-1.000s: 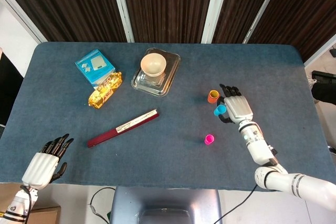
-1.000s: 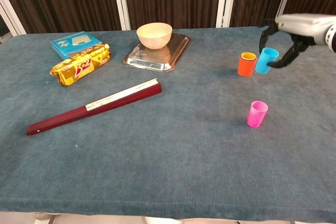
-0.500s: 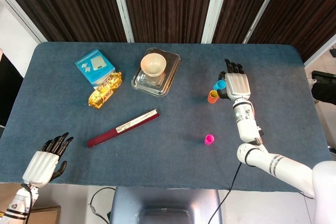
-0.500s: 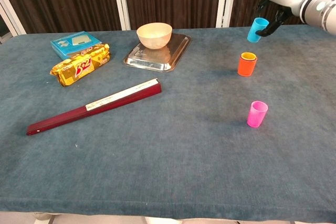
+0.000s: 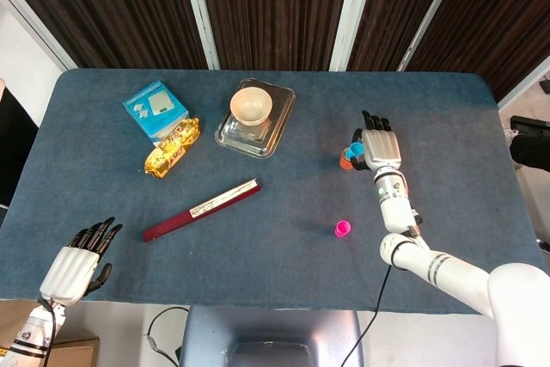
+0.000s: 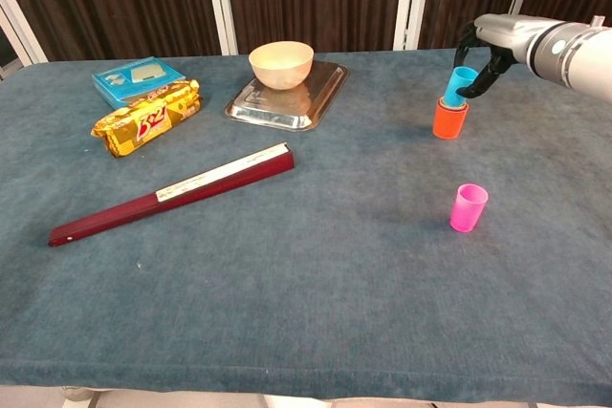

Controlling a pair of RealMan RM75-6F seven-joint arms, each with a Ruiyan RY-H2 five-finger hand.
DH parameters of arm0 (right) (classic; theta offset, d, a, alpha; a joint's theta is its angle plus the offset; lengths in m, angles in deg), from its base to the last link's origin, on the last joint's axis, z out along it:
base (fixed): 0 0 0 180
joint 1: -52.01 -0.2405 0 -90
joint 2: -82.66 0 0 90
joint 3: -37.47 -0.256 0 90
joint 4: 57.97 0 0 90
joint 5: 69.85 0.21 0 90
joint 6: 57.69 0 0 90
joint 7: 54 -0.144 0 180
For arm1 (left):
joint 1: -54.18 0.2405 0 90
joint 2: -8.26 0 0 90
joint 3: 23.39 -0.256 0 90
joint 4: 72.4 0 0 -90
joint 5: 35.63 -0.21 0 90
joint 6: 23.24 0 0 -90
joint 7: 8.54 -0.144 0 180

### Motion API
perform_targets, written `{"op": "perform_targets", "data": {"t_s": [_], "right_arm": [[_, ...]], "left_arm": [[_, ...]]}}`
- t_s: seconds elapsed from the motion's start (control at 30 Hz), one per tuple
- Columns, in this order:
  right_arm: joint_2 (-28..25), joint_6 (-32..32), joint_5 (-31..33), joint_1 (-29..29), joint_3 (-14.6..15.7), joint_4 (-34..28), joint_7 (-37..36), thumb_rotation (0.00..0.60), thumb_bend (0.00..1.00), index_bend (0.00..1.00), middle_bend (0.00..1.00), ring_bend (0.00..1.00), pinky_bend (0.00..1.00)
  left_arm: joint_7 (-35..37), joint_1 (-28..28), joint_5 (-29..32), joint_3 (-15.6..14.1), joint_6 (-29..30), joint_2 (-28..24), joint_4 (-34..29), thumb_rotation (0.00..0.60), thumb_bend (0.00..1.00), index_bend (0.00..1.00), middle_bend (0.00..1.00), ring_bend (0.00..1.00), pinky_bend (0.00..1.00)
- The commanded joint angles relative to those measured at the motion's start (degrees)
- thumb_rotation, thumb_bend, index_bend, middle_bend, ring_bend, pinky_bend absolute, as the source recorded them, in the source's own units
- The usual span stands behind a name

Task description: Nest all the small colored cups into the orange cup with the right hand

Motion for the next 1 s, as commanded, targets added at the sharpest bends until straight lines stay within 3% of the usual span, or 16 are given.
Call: {"op": "perform_targets", "data": {"t_s": [0.03, 0.1, 0.23, 0.33, 0.43, 0.5, 0.7, 0.83, 1.0], "right_arm": [[0.1, 0.0, -0.1, 0.0, 0.0, 0.2, 0.0, 0.6, 0.45, 0.58, 0.06, 0.0, 0.0], [0.0, 0.2, 0.2, 0.0, 0.1, 0.1, 0.3, 0.6, 0.45, 0.53, 0.06, 0.0, 0.0], [-1.3, 1.4, 2.7, 0.1, 0.6, -1.3, 2.4, 0.6, 0.45, 0.31, 0.02, 0.0, 0.0], [-2.3, 1.3, 3.1, 0.4, 0.9, -2.9, 2.8, 0.6, 0.45, 0.24, 0.01, 0.0, 0.0], [-5.1, 0.0, -0.5, 2.3, 1.3, -8.4, 0.1, 0.6, 0.46, 0.24, 0.01, 0.0, 0.0], [-8.6, -3.1, -7.4, 5.4, 2.5, -15.8, -3.6, 0.6, 0.45, 0.24, 0.01, 0.0, 0.0], [-21.8, -7.0, -27.4, 14.6, 11.5, -38.2, -11.7, 0.6, 0.45, 0.24, 0.01, 0.0, 0.0], [-25.0, -7.5, -34.1, 16.7, 15.5, -41.9, -11.9, 0.6, 0.45, 0.25, 0.01, 0.0, 0.0], [-23.8, -6.3, -35.2, 17.4, 17.4, -40.4, -11.5, 0.6, 0.45, 0.28, 0.01, 0.0, 0.0]], "left_arm": [[0.0, 0.0, 0.2, 0.1, -0.1, 0.0, 0.0, 0.6, 0.48, 0.0, 0.0, 0.09, 0.19], [0.0, 0.0, 0.3, 0.1, -0.1, 0.0, 0.0, 0.6, 0.48, 0.0, 0.0, 0.09, 0.19], [0.1, 0.0, 0.1, 0.0, 0.1, -0.1, 0.0, 0.6, 0.48, 0.0, 0.0, 0.09, 0.19], [0.0, 0.1, -0.1, -0.1, 0.3, -0.1, -0.1, 0.6, 0.48, 0.0, 0.0, 0.09, 0.19], [0.1, 0.2, -0.5, -0.3, 0.6, -0.2, -0.2, 0.6, 0.48, 0.0, 0.0, 0.09, 0.19], [0.2, 0.3, -0.6, -0.3, 1.0, -0.3, -0.2, 0.6, 0.48, 0.0, 0.0, 0.09, 0.19], [0.1, 0.4, -0.8, -0.3, 1.2, -0.3, -0.3, 0.6, 0.48, 0.0, 0.0, 0.09, 0.19], [-0.2, 0.4, -1.3, -0.7, 1.3, -0.2, -0.5, 0.6, 0.48, 0.0, 0.0, 0.09, 0.19], [-0.3, 0.8, -1.9, -0.8, 2.2, -0.3, -0.6, 0.6, 0.48, 0.0, 0.0, 0.09, 0.19]]}}
